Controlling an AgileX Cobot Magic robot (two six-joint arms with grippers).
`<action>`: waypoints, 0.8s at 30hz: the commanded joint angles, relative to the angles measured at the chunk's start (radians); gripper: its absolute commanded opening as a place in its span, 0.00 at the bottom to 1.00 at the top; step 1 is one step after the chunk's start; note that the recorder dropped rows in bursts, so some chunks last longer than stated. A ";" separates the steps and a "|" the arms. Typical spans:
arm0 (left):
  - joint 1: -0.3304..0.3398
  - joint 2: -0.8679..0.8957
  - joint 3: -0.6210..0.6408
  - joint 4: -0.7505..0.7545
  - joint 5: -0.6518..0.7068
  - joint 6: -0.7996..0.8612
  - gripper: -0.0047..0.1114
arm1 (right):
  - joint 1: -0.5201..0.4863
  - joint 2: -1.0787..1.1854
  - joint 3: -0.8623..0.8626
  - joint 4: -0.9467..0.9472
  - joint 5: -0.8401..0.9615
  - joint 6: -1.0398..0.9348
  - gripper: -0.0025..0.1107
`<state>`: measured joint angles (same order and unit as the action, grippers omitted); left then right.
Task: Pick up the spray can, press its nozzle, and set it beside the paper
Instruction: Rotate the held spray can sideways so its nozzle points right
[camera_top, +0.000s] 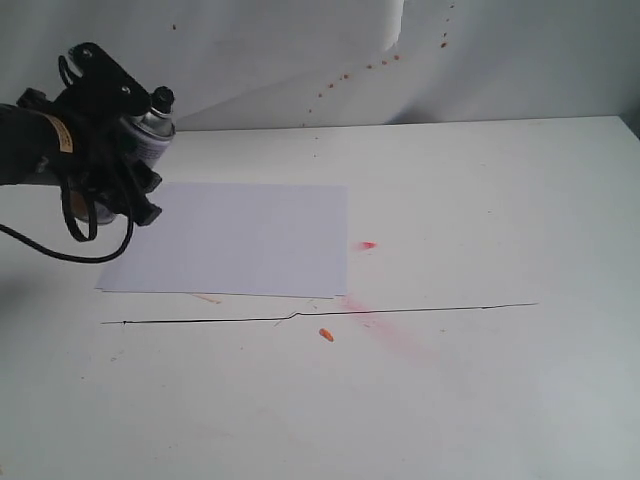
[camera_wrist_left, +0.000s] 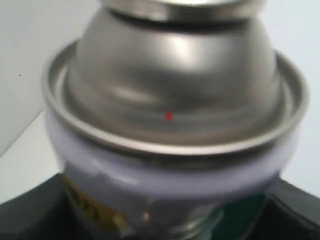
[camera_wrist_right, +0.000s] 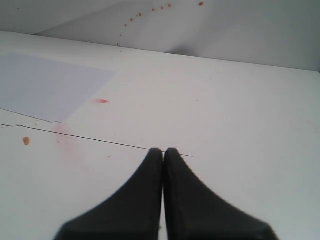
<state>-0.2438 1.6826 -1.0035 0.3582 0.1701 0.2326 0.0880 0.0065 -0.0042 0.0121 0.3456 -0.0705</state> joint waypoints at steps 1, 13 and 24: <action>-0.006 -0.016 -0.003 0.000 0.051 0.125 0.04 | -0.007 -0.006 0.004 -0.001 -0.005 -0.001 0.02; -0.006 -0.016 -0.003 -0.209 0.198 0.430 0.04 | -0.007 -0.006 0.004 -0.001 -0.005 -0.001 0.02; -0.006 -0.016 -0.003 -0.253 0.251 0.739 0.04 | -0.007 -0.006 0.004 -0.001 -0.005 -0.001 0.02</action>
<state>-0.2453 1.6826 -1.0035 0.1225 0.4199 0.9603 0.0880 0.0065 -0.0042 0.0121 0.3456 -0.0705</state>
